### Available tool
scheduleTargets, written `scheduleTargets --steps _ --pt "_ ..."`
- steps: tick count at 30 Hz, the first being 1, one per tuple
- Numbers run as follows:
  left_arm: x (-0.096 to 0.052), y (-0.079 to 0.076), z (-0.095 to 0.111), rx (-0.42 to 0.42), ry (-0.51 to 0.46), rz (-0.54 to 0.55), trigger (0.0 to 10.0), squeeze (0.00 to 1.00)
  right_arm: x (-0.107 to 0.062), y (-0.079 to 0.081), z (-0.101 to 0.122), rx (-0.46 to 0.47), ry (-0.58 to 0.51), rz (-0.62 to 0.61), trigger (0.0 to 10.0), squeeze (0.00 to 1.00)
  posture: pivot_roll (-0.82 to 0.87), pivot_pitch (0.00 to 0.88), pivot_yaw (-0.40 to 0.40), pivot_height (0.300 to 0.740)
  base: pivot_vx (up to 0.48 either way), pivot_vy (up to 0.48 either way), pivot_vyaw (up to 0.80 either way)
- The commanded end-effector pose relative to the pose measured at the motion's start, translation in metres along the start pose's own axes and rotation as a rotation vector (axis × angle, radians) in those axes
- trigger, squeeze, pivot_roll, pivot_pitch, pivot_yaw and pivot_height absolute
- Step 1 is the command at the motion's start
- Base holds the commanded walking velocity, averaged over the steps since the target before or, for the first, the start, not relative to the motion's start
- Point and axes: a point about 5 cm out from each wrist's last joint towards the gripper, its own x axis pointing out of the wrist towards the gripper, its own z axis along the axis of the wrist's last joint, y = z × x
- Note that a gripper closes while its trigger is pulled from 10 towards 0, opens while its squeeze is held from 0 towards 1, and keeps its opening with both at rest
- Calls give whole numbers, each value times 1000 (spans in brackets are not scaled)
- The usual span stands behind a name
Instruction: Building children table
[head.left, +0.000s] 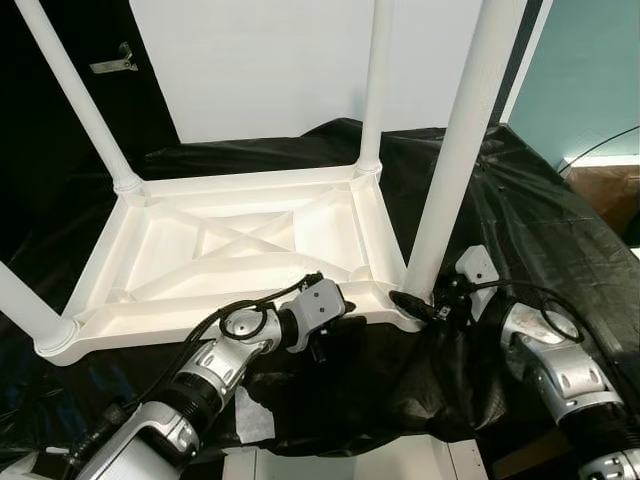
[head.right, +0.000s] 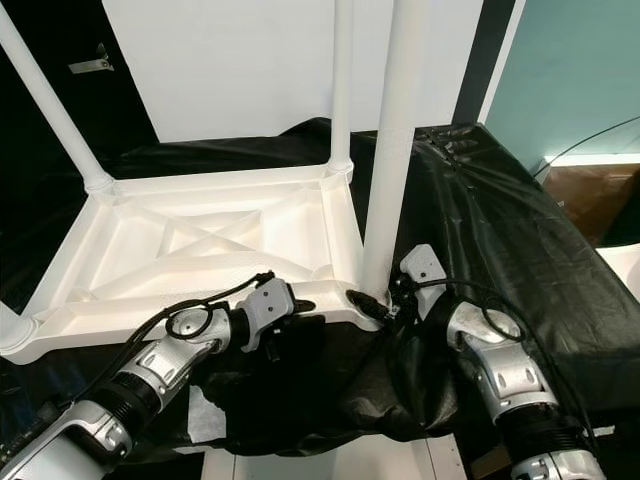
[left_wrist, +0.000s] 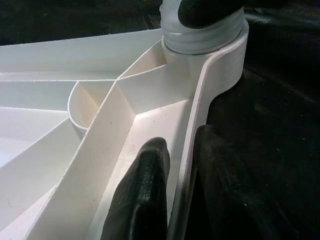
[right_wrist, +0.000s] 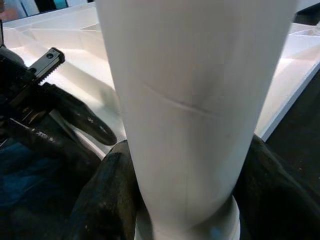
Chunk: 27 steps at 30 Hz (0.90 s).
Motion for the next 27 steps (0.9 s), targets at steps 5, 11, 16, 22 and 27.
scheduleTargets --steps 5,11,16,22,27 --pt "-9 -34 -38 -87 169 -317 10000 0 0 -7 -5 -1 59 16 0 0 -43 0 -7 740 0 0 0" --pt "-8 -35 -37 -85 167 -321 10000 0 4 -1 -7 33 39 -15 0 0 -48 0 -4 740 0 0 0" --pt "-8 -36 -38 -84 167 -325 10000 0 6 8 -11 68 12 -66 0 0 -52 0 -3 740 0 0 0" --pt "-7 -35 -37 -84 167 -324 10000 0 10 7 -18 151 -39 -494 0 0 -52 0 -5 740 0 0 0" --pt "-8 -36 -38 -84 172 -326 10000 0 11 32 -30 216 -17 -790 0 0 -49 0 -6 740 0 0 0"
